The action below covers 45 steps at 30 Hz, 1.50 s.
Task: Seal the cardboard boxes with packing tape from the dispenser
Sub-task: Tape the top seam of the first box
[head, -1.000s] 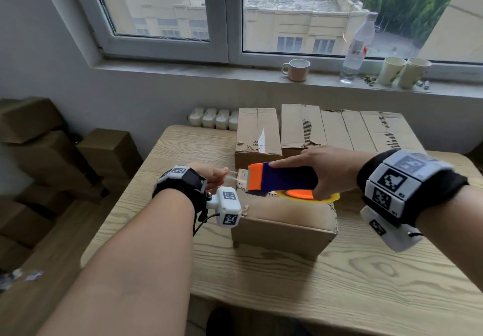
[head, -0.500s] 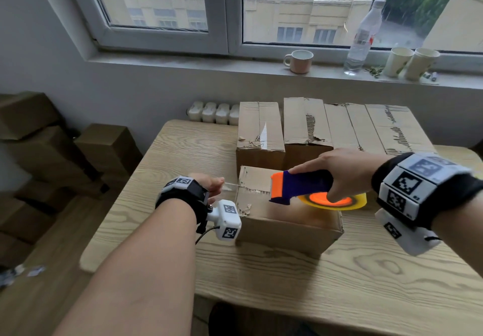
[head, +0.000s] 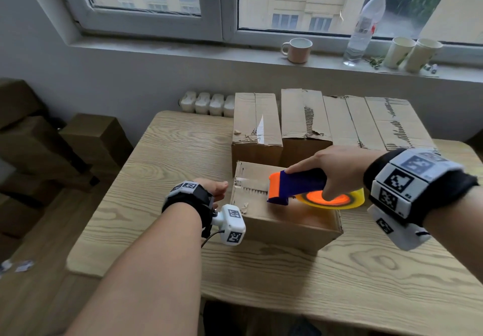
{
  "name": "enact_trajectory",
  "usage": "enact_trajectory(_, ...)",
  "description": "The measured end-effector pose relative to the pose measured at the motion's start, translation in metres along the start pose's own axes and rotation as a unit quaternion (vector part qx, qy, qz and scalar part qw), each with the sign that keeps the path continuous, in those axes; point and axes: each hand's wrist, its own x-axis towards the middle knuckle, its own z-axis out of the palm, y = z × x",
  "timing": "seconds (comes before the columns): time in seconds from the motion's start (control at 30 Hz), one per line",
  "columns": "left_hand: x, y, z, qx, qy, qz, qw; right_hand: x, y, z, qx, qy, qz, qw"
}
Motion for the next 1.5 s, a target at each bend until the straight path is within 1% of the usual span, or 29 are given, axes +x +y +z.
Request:
enact_trajectory(0.13,-0.001,0.0,0.009,0.015,-0.05,-0.036,0.998,0.005,-0.005,-0.001,-0.007,-0.011,0.0,1.0)
enact_trajectory(0.17,-0.004,0.0,0.01,0.026,-0.048,-0.035,0.998,0.006,-0.005,-0.002,-0.006,-0.015,0.002,1.0)
enact_trajectory(0.2,-0.002,0.0,0.009,0.041,-0.036,-0.024,0.998,0.006,-0.005,-0.002,-0.004,-0.018,0.005,1.0)
enact_trajectory(0.27,0.003,0.006,0.006,0.053,0.003,0.043,0.998,0.006,-0.004,-0.003,0.0,-0.021,0.012,1.0)
enact_trajectory(0.3,0.002,0.011,0.005,0.048,0.009,0.067,0.997,0.005,-0.004,-0.003,0.004,-0.022,0.014,1.0)
enact_trajectory(0.33,0.001,0.015,0.005,0.059,-0.004,0.082,0.995,0.005,-0.004,-0.003,0.007,-0.023,0.015,1.0)
enact_trajectory(0.37,-0.001,0.019,0.007,0.093,-0.032,0.08,0.992,0.005,-0.005,-0.004,0.009,-0.024,0.015,1.0)
enact_trajectory(0.4,-0.006,0.023,0.01,0.147,-0.054,0.08,0.985,0.005,-0.006,-0.004,0.009,-0.026,0.015,1.0)
enact_trajectory(0.43,-0.009,0.026,0.014,0.196,-0.056,0.094,0.975,0.005,-0.007,-0.005,0.007,-0.029,0.013,0.999)
enact_trajectory(0.5,-0.008,0.025,0.018,0.262,-0.024,0.138,0.955,0.004,-0.01,-0.006,0.003,-0.037,0.013,0.999)
enact_trajectory(0.53,-0.007,0.024,0.019,0.277,-0.013,0.15,0.949,0.003,-0.011,-0.007,0.001,-0.04,0.013,0.999)
enact_trajectory(0.6,-0.002,0.023,0.013,0.29,0.001,0.172,0.942,0.003,-0.016,-0.008,0.009,-0.046,0.011,0.999)
enact_trajectory(0.67,0.001,0.027,-0.002,0.295,0.044,0.188,0.936,0.007,-0.025,-0.011,0.023,-0.041,-0.001,0.999)
enact_trajectory(0.77,0.004,0.035,-0.028,0.284,0.142,0.2,0.927,0.02,-0.048,-0.017,0.024,-0.011,-0.035,0.999)
enact_trajectory(0.8,0.004,0.035,-0.034,0.274,0.167,0.203,0.925,0.025,-0.056,-0.018,0.021,-0.002,-0.045,0.999)
enact_trajectory(0.87,0.008,0.032,-0.036,0.232,0.19,0.203,0.932,0.034,-0.068,-0.021,0.009,0.009,-0.056,0.998)
enact_trajectory(0.97,0.012,0.02,-0.027,0.128,0.217,0.203,0.946,0.038,-0.073,-0.025,-0.012,0.0,-0.052,0.999)
enact_trajectory(1.07,0.017,0.011,-0.02,0.07,0.247,0.235,0.937,0.039,-0.072,-0.029,-0.009,-0.016,-0.047,0.999)
enact_trajectory(1.13,0.016,0.009,-0.018,0.057,0.258,0.246,0.933,0.04,-0.072,-0.031,-0.009,-0.023,-0.041,0.999)
enact_trajectory(1.23,0.017,0.008,-0.021,0.045,0.253,0.251,0.933,0.038,-0.069,-0.033,-0.009,-0.037,-0.031,0.999)
enact_trajectory(1.37,0.018,0.006,-0.023,0.032,0.25,0.252,0.934,0.027,-0.053,-0.033,-0.002,-0.06,-0.016,0.998)
enact_trajectory(1.5,0.015,0.008,-0.021,0.046,0.259,0.253,0.931,0.013,-0.04,-0.028,0.008,-0.061,-0.001,0.998)
